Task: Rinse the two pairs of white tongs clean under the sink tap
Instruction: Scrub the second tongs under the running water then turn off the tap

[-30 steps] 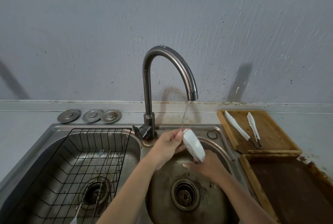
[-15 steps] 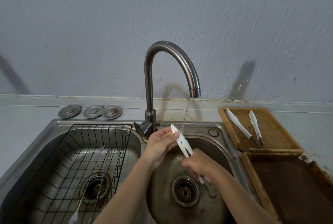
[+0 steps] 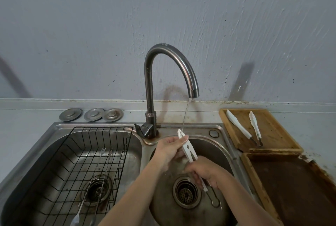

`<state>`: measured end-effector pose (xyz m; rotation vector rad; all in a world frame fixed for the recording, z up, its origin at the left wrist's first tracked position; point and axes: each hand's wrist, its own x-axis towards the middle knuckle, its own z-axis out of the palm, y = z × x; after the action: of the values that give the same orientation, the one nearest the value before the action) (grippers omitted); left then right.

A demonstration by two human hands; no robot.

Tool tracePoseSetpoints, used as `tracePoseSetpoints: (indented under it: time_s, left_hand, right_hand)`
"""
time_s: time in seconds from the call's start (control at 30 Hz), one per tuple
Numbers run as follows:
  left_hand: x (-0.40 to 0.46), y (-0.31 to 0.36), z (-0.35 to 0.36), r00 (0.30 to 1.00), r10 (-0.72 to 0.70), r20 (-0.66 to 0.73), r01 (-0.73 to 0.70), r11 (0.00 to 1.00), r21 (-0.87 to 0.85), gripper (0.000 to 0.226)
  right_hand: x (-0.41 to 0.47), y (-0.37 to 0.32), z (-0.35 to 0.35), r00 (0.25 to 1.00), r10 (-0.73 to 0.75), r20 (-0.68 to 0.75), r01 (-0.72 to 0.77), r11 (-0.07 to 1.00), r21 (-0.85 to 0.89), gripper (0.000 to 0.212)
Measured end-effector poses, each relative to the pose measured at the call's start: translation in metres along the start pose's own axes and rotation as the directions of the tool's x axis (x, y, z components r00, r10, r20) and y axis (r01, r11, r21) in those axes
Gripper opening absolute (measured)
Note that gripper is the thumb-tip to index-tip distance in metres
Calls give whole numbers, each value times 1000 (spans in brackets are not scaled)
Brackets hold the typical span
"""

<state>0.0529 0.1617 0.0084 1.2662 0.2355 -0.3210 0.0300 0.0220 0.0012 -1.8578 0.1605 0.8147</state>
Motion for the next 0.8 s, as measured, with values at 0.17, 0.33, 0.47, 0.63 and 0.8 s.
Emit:
tracePoseSetpoints:
  time_s: [0.17,0.33,0.47,0.63,0.8]
  left_hand:
    - [6,1,-4,993,114,-34,-116,990,-82,35]
    - [17,-10,-16,965,-32,-259,-32,970,-241,16]
    - [20,-25,-31,924,-255,-284,73,848,-525,23]
    - [19,-44,-21,880,-445,-168,143,584,-799,36]
    - [12,-47,-9,877,-478,-53,183,434,-882,44]
  right_hand:
    - [-7,-17,-1,999,29,18,-27,993,-115,23]
    - [-27,-44,-7,995,-98,0,98,992,-81,41]
    - [-45,-61,-25,957,-288,-10,288,950,119,27]
    - [-39,-74,-13,712,-646,-274,579,762,-291,13]
    - [-26,-80,-3,587,-690,-423,656,712,-251,29]
